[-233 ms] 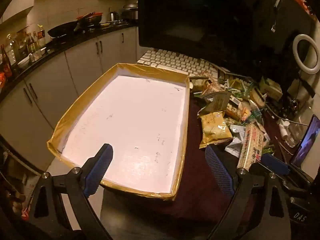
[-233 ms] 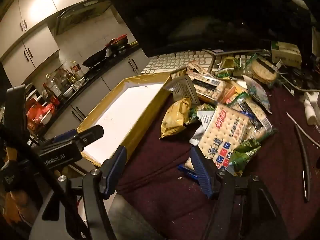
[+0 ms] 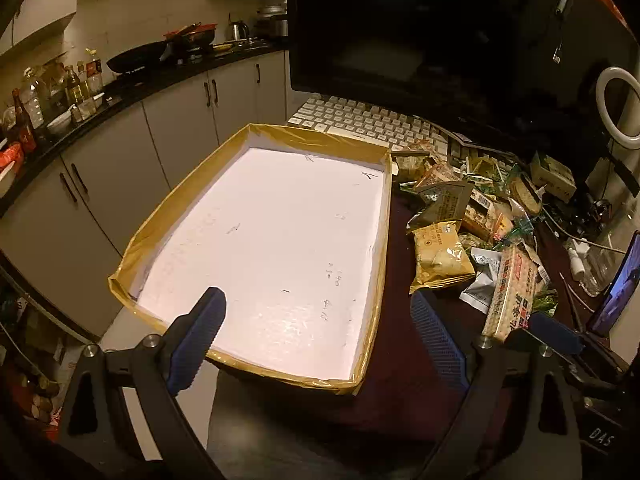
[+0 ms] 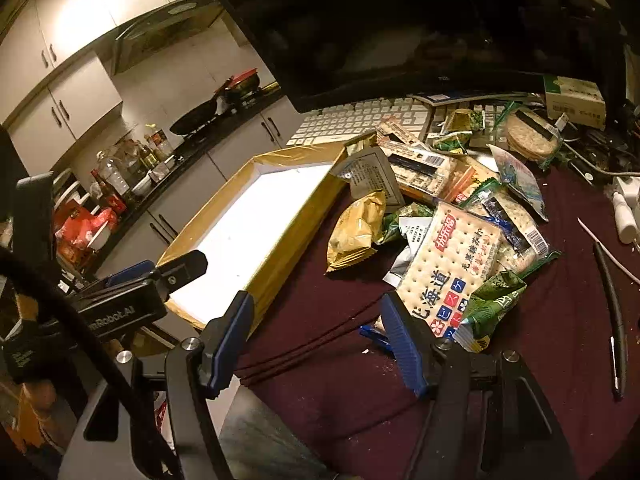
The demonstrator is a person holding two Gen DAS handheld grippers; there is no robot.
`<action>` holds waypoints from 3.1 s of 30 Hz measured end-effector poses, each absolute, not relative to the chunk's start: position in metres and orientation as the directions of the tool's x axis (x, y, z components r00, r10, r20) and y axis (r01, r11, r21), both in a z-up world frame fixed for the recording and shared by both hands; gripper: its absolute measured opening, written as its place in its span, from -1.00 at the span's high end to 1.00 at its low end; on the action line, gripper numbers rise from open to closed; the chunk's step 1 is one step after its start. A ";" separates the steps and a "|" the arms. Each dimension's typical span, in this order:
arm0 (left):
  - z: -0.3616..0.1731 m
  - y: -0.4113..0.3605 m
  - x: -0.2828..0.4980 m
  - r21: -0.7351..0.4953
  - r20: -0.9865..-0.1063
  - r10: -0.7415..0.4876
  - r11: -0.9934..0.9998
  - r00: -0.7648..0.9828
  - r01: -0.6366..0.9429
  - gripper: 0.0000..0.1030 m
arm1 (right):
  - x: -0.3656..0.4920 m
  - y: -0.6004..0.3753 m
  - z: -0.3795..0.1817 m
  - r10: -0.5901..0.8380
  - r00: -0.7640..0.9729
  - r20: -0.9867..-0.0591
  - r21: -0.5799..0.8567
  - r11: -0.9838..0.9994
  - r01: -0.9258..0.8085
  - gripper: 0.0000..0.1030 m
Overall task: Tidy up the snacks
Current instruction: 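Grasp the Hokkaido cracker pack with the left tool while the right tool grasps a green snack bag, then carry both packs into the cardboard tray and open both tools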
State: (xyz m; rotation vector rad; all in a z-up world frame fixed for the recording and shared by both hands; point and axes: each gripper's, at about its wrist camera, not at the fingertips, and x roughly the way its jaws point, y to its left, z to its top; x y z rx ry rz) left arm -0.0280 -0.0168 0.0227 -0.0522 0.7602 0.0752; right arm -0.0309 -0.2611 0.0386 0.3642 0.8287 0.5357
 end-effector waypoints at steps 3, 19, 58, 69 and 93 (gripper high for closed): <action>0.024 -0.027 -0.031 -0.006 -0.691 0.053 0.997 0.720 -0.080 -0.82 | -0.035 -0.275 0.044 0.579 0.562 -0.591 0.499 0.810 -0.309 -0.28; 0.039 -0.059 -0.060 -0.025 -0.765 -0.049 0.999 0.642 0.046 -0.82 | -0.018 -0.334 0.005 0.342 0.629 -0.698 0.441 0.897 0.003 -0.27; -0.013 -0.118 -0.027 -0.270 -0.736 -0.438 0.889 0.517 0.370 -0.10 | -0.005 -0.326 -0.004 0.374 0.686 -0.625 0.433 0.896 -0.094 0.77; 0.027 -0.020 -0.033 -0.470 -0.596 -0.509 0.848 0.621 0.244 -0.10 | 0.001 -0.261 0.027 0.516 0.662 -0.544 0.441 0.847 -0.298 0.77; -0.024 0.072 0.008 -0.163 -0.832 -0.102 0.985 0.546 -0.065 -0.22 | 0.058 -0.068 -0.013 0.544 0.468 -0.696 0.210 0.778 -0.593 0.68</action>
